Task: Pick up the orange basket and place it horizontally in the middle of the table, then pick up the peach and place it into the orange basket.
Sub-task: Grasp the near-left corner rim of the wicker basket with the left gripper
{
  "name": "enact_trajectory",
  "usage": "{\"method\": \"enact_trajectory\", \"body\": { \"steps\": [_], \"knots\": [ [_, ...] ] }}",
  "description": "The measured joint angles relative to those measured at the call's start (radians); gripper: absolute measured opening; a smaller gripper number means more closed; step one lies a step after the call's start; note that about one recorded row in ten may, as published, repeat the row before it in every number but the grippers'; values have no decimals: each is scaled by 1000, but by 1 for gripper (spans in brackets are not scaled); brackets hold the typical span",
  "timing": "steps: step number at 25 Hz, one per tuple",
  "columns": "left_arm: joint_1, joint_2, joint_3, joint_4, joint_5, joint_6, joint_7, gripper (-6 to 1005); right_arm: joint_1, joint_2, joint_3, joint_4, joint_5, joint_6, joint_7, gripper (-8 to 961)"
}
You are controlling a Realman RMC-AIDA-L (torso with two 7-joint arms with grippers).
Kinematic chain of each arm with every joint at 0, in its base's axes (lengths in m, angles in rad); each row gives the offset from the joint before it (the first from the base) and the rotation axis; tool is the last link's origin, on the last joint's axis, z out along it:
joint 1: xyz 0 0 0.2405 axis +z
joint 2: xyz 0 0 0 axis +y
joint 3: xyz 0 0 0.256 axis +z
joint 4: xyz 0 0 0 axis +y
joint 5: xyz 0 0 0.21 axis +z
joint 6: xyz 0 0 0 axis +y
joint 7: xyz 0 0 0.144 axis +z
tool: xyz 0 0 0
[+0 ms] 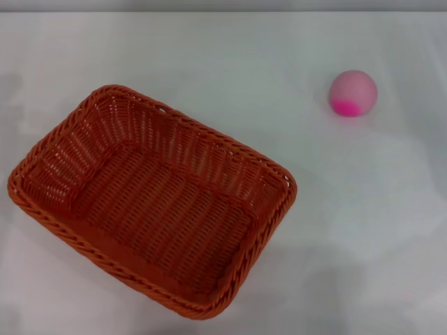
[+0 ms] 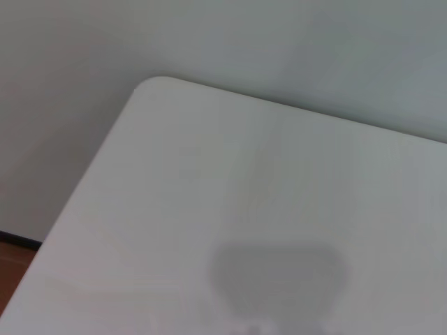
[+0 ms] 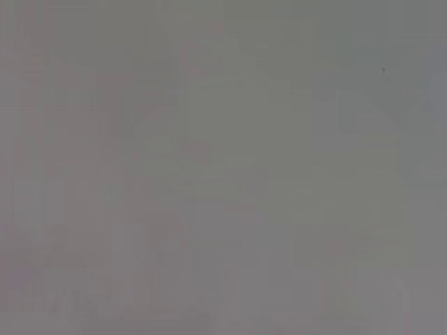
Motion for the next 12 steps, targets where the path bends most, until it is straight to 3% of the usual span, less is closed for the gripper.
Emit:
{"method": "enact_trajectory", "body": {
  "steps": [4,12],
  "knots": [
    [-67,28,7,34,-22,59,3,508,-2,0,-8,0,0,0,1,404],
    [-164,55,28,82,-39,190,4,510,13,0,-37,1,0,-23,25,404]
  ]
}}
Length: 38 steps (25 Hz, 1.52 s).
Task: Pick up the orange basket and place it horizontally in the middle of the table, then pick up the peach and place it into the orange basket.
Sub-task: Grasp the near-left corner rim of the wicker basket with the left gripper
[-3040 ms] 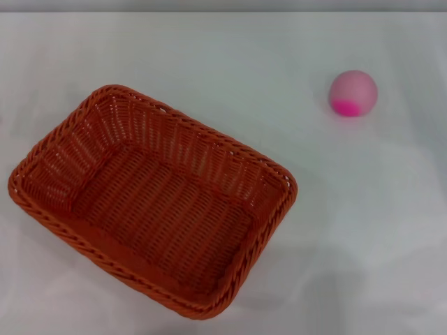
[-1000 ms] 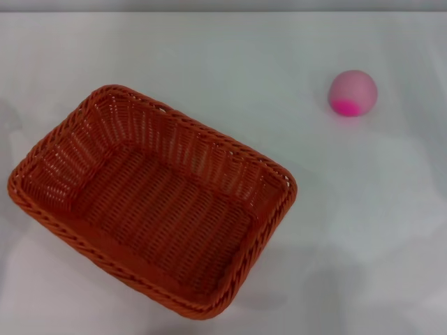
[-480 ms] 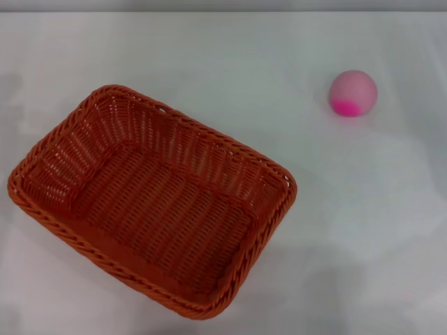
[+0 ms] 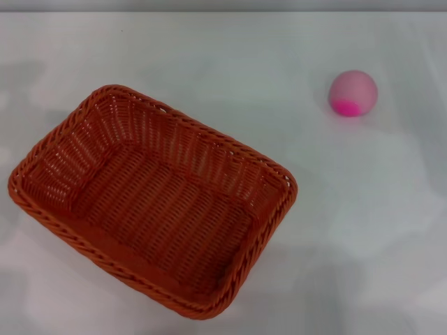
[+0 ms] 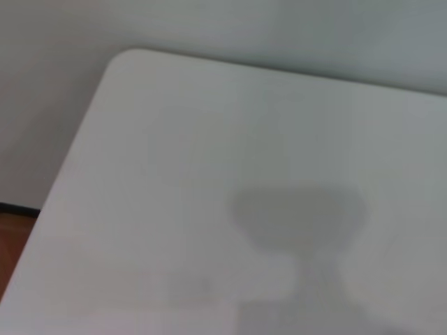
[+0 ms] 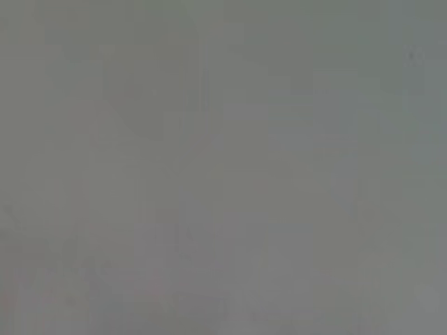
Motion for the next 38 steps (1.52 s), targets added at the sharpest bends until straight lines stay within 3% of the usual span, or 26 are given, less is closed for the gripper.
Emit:
{"method": "enact_trajectory", "body": {
  "steps": [2,7,12,17,25,38],
  "knots": [
    [-37,16,19,34,-39,15,0,510,0,0,-1,0,0,-13,2,404],
    [-67,26,32,46,-67,17,0,516,1,0,-2,-1,0,-25,2,404],
    [-88,23,40,48,-72,12,0,541,1,0,-11,-1,0,-36,2,404],
    [-131,17,94,43,-110,13,0,738,0,0,-12,-1,0,-38,2,404],
    [-164,17,155,14,-176,20,0,800,2,-1,-10,-3,0,-73,2,404],
    [-162,19,183,-92,-262,126,0,797,13,-6,-2,-16,2,-106,2,404]
  ]
}}
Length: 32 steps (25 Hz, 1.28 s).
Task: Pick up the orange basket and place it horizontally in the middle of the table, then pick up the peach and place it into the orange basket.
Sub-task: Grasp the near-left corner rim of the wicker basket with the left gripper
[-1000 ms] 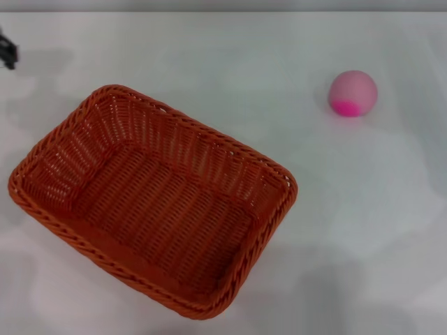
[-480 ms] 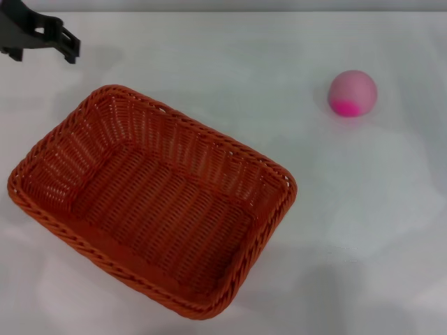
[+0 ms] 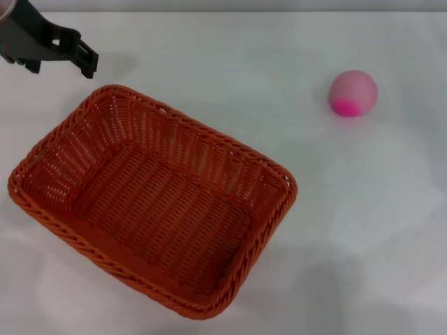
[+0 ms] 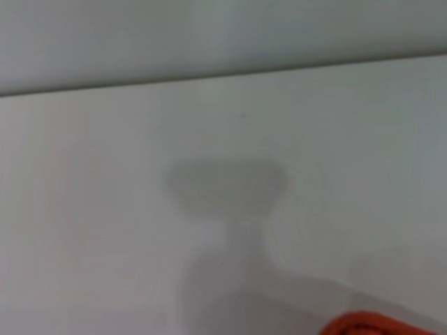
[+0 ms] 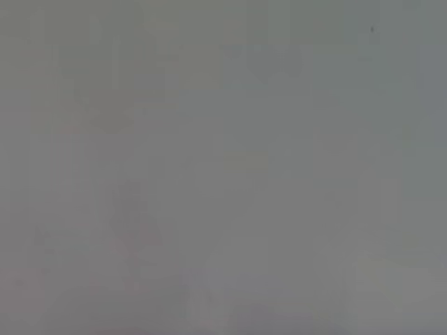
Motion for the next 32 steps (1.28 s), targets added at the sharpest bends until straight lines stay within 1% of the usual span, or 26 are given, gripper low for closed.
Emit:
{"method": "enact_trajectory", "body": {
  "steps": [4,5,15,20,25,30,32],
  "knots": [
    [2,-1,11,1,-9,12,0,792,5,0,0,0,1,-16,0,404],
    [8,-5,19,1,-12,23,0,791,5,0,0,0,2,-19,0,404],
    [42,-6,34,4,-33,91,0,788,3,-7,2,-9,5,-36,14,404],
    [53,1,42,21,-25,109,0,789,5,-12,2,-11,2,-39,23,404],
    [72,6,45,15,-22,96,0,792,5,-13,0,-11,0,-39,24,404],
    [76,6,77,17,-16,56,0,794,5,-13,-4,-11,-1,-39,24,404],
    [77,2,81,16,-1,46,0,795,4,-12,-6,-11,-1,-39,24,404]
  ]
}}
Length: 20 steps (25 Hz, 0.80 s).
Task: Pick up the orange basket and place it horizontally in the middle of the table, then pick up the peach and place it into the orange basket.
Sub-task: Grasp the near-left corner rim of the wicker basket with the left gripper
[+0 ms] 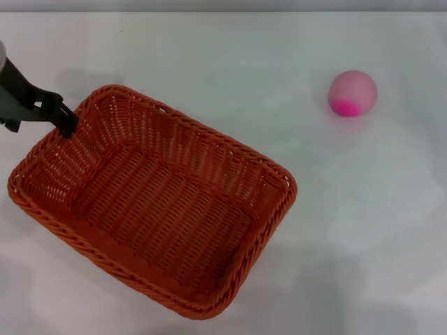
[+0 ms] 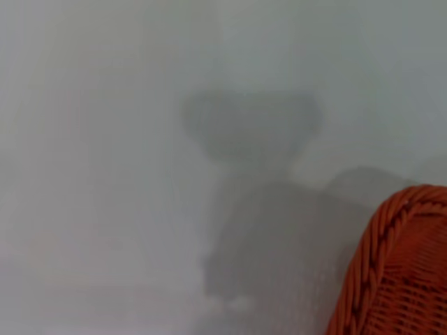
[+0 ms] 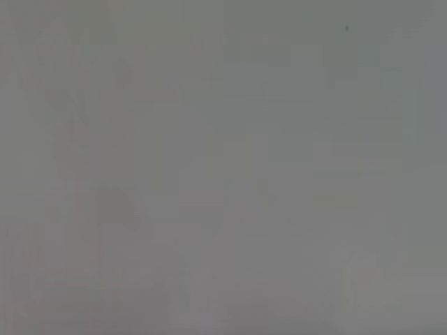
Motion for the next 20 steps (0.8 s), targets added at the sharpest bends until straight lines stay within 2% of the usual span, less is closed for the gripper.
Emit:
{"method": "enact_trajectory", "body": {
  "steps": [12,20],
  "knots": [
    [24,-12,4,19,19,-40,0,810,-4,0,-1,0,0,1,0,404],
    [38,-20,45,40,21,-99,-1,816,0,0,-3,0,0,1,0,404]
  ]
}}
